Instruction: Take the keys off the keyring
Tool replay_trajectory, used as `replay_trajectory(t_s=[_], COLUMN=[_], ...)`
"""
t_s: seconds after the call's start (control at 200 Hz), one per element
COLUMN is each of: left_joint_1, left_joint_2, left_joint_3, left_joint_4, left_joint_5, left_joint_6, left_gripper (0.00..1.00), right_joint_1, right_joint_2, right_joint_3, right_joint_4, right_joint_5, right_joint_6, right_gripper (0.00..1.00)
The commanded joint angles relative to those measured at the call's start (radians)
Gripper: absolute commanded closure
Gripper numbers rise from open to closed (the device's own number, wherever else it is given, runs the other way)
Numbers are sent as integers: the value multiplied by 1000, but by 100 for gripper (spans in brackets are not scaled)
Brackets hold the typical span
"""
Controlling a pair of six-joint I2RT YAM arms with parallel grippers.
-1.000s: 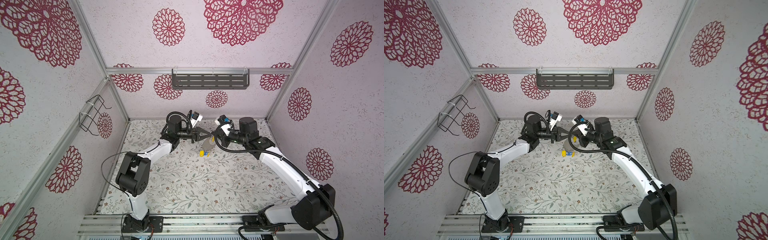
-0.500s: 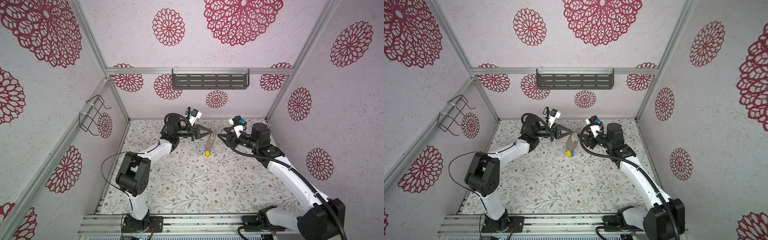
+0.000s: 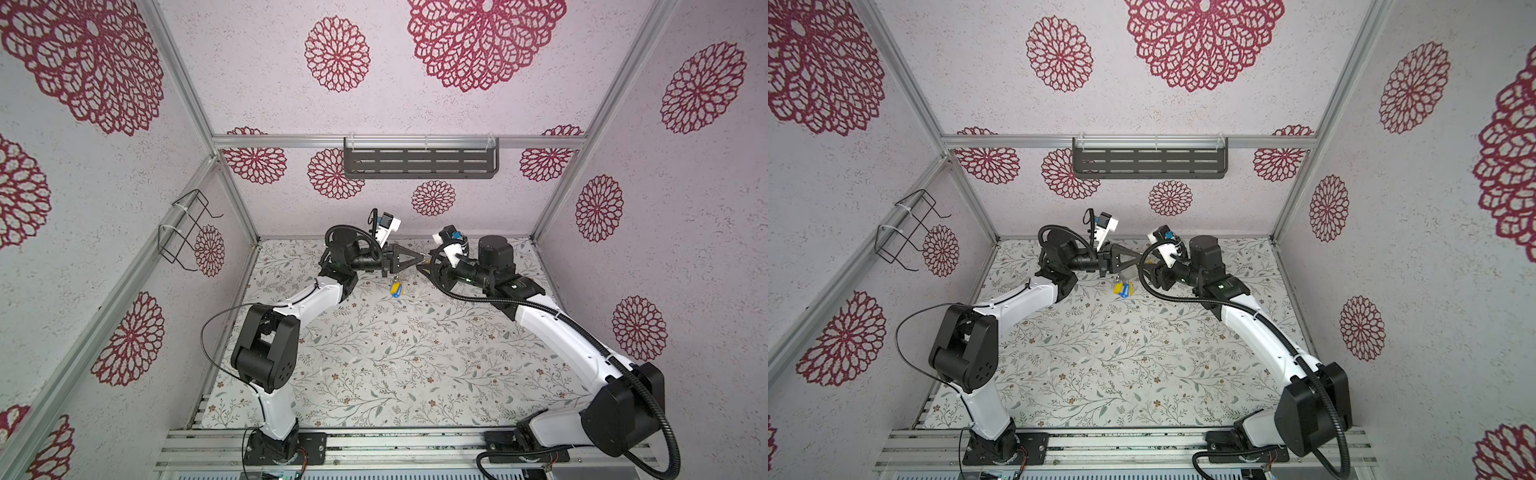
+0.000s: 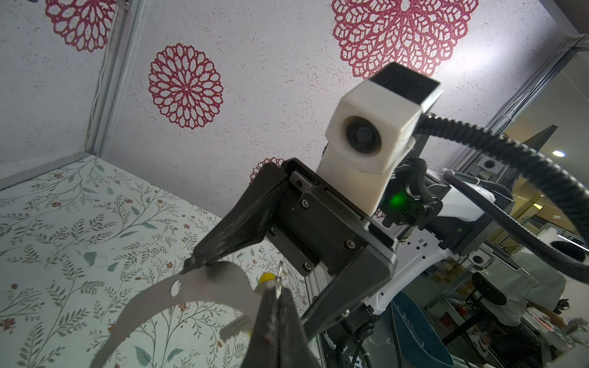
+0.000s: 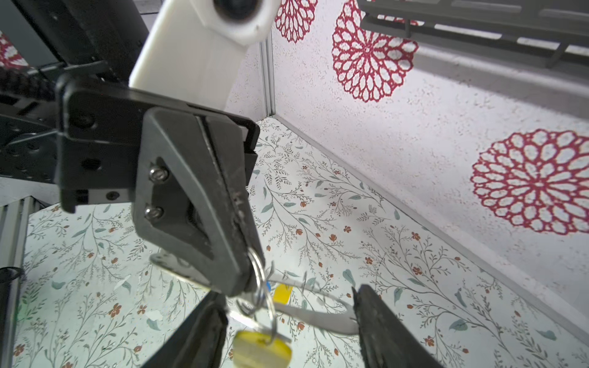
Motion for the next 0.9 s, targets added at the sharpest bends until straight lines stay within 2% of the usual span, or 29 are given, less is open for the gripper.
replay_trajectory(t_s=[0.0, 0.135, 0.19, 0.305, 0.455, 0.585, 0.696, 0.716, 0.761, 0.776, 0.891], left_joint_1=[-5, -2, 2, 16, 10, -19, -47, -49, -50, -49, -47], left_joint_2=[-19, -19, -20, -39, -59, -72, -94, -97, -98, -99, -96], left_joint_3=[27, 27, 27, 21, 7, -37, -65, -64, -60, -61, -61], left_joint_4=[14, 13, 14, 3, 13, 107, 86, 67, 36, 32, 18], left_joint_5=[25, 24, 18, -43, -171, -274, -335, -334, -326, -324, -297], left_joint_6=[12, 12, 13, 12, 2, -25, 25, 38, 55, 58, 60], left_gripper=[100, 100, 100, 100, 100, 100, 100, 100, 100, 100, 100], right_joint_1=[6, 6, 7, 8, 17, 39, 60, 61, 61, 60, 57], right_joint_2=[-10, -24, -31, -55, -78, -82, -75, -73, -70, -70, -78], right_joint_3=[35, 34, 36, 21, -2, -31, -36, -36, -34, -31, -10], right_joint_4=[16, 6, -9, -33, -25, 34, 33, 28, 9, 1, -40], right_joint_5=[76, 87, 93, 117, 106, 89, 105, 110, 125, 132, 196], right_joint_6=[-42, -45, -46, -56, -33, 15, 33, 34, 23, 18, -16], right_gripper=[41, 61, 72, 93, 99, 100, 100, 94, 68, 63, 62])
